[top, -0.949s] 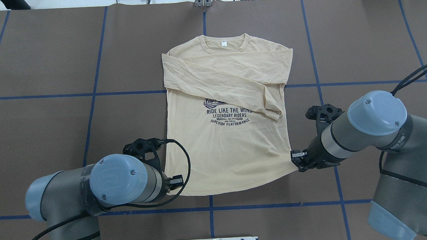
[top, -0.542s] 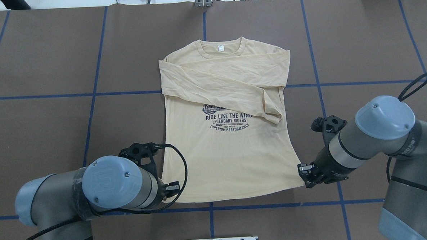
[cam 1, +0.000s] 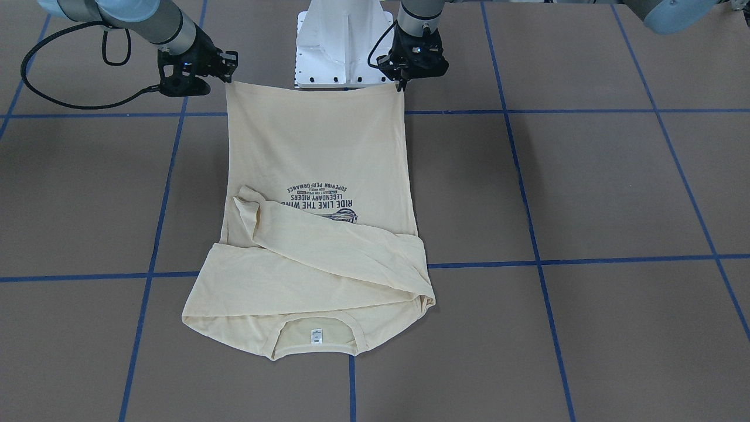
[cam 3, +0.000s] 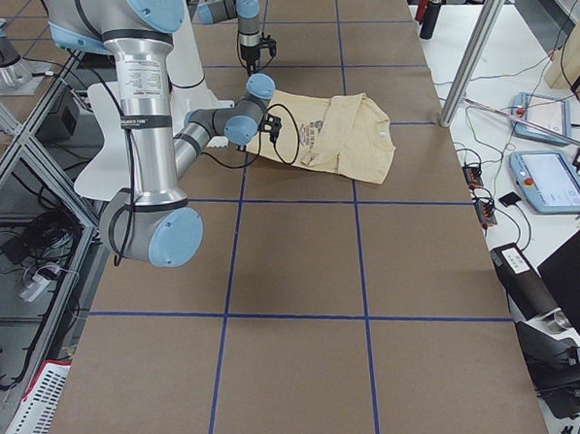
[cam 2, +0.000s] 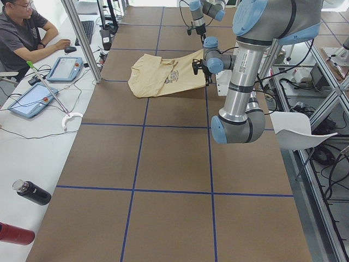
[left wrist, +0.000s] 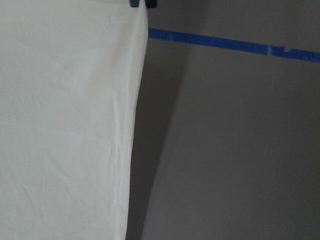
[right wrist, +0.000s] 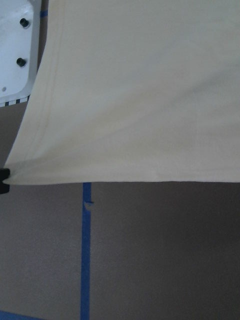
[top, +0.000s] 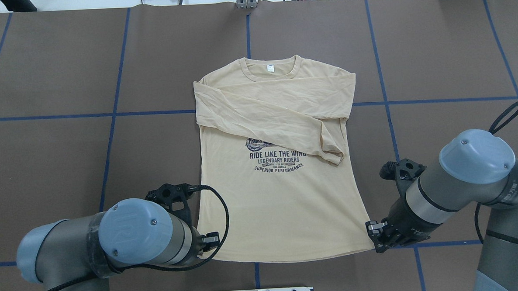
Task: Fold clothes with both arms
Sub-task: 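Lift both hem corners and carry them away from the robot over the shirt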
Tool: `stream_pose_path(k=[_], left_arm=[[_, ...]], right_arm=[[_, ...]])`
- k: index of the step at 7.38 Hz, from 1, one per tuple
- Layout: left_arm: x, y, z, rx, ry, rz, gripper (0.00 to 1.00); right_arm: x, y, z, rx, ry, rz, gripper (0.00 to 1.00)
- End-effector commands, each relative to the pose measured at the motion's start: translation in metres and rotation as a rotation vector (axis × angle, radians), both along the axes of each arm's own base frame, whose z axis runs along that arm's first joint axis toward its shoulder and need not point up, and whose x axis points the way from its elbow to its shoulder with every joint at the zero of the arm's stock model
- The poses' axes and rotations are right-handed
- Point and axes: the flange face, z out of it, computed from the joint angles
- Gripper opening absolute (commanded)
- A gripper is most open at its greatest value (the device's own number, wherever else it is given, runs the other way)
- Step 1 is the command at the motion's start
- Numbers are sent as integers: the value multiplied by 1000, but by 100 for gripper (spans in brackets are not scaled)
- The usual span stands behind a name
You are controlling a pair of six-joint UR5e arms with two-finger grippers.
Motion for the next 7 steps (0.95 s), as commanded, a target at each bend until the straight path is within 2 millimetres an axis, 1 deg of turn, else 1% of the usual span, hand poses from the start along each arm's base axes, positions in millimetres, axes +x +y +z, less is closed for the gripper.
stream_pose_path(k=[1,2,3,4,5,6,7], left_arm=[[-18,-24,-9,16,26,-45,0],[-35,-54,-11,78,31,-58,0],[-51,-83,-9,95,25,-105,0],[-69,-107,-12,88,33,-131,0],[-103,-145,-18,107,57,-135,0],[-124,-174,-21,113,68,-145,0],[-116,-201,-29,113,64,-172,0]], right_arm=[[25,-55,-19,26,-38,120,0],[22,-80,-33,41,-55,162,0],[31,-104,-37,42,-59,208,0],[43,-130,-47,52,-67,268,0],[52,-153,-51,55,-68,310,0],[61,-176,-54,56,-65,350,0],[71,-197,-59,59,-67,384,0]])
